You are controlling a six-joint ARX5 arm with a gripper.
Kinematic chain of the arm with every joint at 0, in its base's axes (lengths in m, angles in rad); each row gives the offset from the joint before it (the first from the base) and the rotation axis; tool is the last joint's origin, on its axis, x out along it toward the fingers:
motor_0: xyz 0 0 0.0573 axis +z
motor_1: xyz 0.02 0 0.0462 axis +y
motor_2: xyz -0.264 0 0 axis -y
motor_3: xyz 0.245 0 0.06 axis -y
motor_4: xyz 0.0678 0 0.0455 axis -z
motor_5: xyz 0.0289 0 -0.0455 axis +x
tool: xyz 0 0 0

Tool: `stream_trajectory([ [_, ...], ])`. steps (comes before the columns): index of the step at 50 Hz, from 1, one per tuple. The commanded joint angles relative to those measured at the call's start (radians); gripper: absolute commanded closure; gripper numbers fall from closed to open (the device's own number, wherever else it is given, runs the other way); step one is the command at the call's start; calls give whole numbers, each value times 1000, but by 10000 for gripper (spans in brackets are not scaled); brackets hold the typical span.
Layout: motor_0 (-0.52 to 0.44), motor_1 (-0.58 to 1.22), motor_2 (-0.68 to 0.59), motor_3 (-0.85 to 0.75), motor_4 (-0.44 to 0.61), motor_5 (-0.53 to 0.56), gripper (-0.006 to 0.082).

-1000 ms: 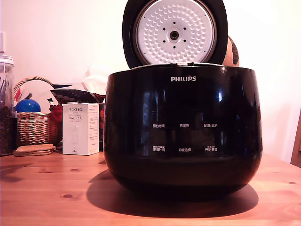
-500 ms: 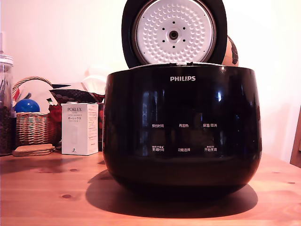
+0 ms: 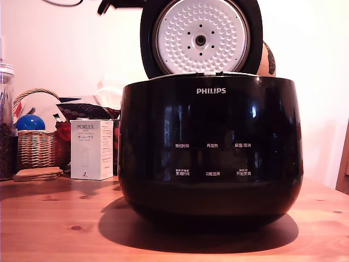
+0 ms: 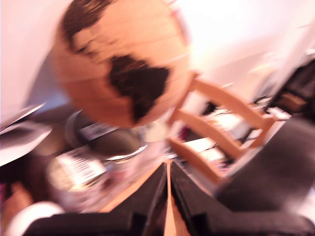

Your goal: Close the rice cooker by pressing the lid down with medium force

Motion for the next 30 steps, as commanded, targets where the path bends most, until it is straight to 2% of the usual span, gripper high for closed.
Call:
stream_trajectory([
  [1, -16, 14, -4, -10, 23, -6, 789],
  [22, -64, 13, -3, -155, 86, 6, 789],
  [26, -73, 13, -3, -227, 89, 22, 789],
  [27, -76, 13, -3, -243, 89, 61, 789],
  [30, -85, 10, -3, -288, 89, 88, 789],
])
